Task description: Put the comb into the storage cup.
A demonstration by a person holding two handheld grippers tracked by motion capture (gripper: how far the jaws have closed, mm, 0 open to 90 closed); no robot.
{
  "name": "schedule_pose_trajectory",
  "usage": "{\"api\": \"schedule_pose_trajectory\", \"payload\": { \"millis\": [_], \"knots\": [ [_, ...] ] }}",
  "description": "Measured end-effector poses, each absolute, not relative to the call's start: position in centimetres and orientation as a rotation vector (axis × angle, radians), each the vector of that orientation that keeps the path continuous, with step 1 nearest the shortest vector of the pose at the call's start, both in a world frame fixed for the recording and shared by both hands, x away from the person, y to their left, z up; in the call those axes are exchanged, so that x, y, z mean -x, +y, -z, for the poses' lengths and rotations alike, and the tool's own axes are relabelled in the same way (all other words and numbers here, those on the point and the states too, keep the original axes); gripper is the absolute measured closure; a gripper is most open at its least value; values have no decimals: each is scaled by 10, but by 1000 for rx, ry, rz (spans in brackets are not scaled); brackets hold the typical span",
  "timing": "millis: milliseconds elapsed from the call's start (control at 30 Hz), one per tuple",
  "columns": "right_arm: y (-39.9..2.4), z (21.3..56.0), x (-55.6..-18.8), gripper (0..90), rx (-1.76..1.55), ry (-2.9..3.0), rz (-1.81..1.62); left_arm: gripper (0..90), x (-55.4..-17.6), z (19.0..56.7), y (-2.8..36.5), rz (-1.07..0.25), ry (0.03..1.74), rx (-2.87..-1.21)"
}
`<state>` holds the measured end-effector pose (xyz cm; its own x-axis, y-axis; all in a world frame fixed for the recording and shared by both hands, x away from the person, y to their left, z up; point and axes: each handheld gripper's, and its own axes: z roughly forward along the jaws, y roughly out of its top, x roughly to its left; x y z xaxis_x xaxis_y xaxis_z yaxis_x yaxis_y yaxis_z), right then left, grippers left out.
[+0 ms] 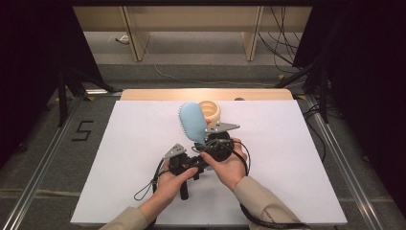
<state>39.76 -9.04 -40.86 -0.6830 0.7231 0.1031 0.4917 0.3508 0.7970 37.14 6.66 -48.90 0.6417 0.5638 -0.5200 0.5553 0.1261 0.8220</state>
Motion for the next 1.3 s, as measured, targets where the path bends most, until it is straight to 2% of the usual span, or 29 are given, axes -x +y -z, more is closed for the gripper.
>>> {"api": "schedule_pose_trajectory", "payload": {
  "millis": [333, 533, 867, 1067, 1200, 1300],
  "knots": [
    [-91, 408, -398, 675, -1083, 2350, -1257, 647, -371, 489, 67, -6, 971, -1506],
    [-91, 409, -399, 616, -1083, 2353, -1267, 647, -371, 489, 67, -6, 968, -1504],
    [-90, 408, -400, 435, -1055, 2358, -1299, 648, -371, 489, 67, 0, 959, -1495],
    [-92, 407, -402, 299, -1034, 2368, -1331, 648, -371, 488, 68, -3, 956, -1492],
    [-93, 404, -402, 168, -989, 2369, -1338, 648, -371, 488, 68, -6, 955, -1494],
    [-94, 404, -402, 155, -983, 2362, -1348, 648, -371, 489, 68, -7, 959, -1491]
  ]
}}
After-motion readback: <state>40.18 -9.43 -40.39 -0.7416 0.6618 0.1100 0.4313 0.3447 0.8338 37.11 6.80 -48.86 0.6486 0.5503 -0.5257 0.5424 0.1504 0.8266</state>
